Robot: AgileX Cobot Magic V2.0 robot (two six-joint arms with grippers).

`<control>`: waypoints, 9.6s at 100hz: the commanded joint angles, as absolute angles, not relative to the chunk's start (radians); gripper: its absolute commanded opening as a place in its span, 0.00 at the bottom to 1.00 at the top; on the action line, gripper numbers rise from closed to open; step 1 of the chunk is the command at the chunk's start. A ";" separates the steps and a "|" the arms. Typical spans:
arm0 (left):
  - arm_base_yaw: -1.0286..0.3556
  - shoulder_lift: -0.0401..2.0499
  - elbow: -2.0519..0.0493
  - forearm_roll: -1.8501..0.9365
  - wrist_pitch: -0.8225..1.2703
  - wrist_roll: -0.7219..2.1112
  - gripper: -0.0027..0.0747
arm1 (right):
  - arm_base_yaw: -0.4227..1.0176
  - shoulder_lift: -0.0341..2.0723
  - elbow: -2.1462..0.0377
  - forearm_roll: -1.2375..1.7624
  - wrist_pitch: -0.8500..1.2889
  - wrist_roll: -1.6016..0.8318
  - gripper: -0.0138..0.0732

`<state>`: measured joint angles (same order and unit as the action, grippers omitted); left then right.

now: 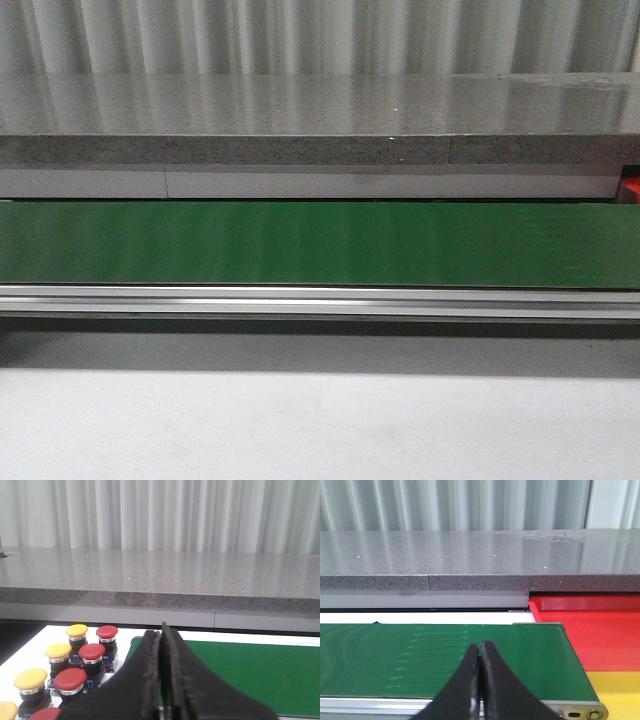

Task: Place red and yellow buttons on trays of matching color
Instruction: 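Move the left gripper over a red push button on the white table, then grasp the red button with the left gripper and lift it over the conveyor, then lower the red button onto the green conveyor and open the left gripper, then move the left gripper back over a yellow push button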

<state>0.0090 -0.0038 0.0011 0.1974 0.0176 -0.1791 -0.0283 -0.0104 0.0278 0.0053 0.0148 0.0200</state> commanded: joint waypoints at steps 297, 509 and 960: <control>0.213 1.125 -0.696 0.341 0.674 -0.703 0.70 | -0.034 -0.025 0.008 0.000 -0.067 0.018 0.08; 0.159 1.101 -0.981 0.095 0.672 -0.327 0.01 | -0.034 -0.025 0.008 0.000 -0.067 0.018 0.08; 0.503 1.354 -0.876 0.087 0.677 -0.137 0.78 | -0.034 -0.025 0.008 0.000 -0.067 0.018 0.08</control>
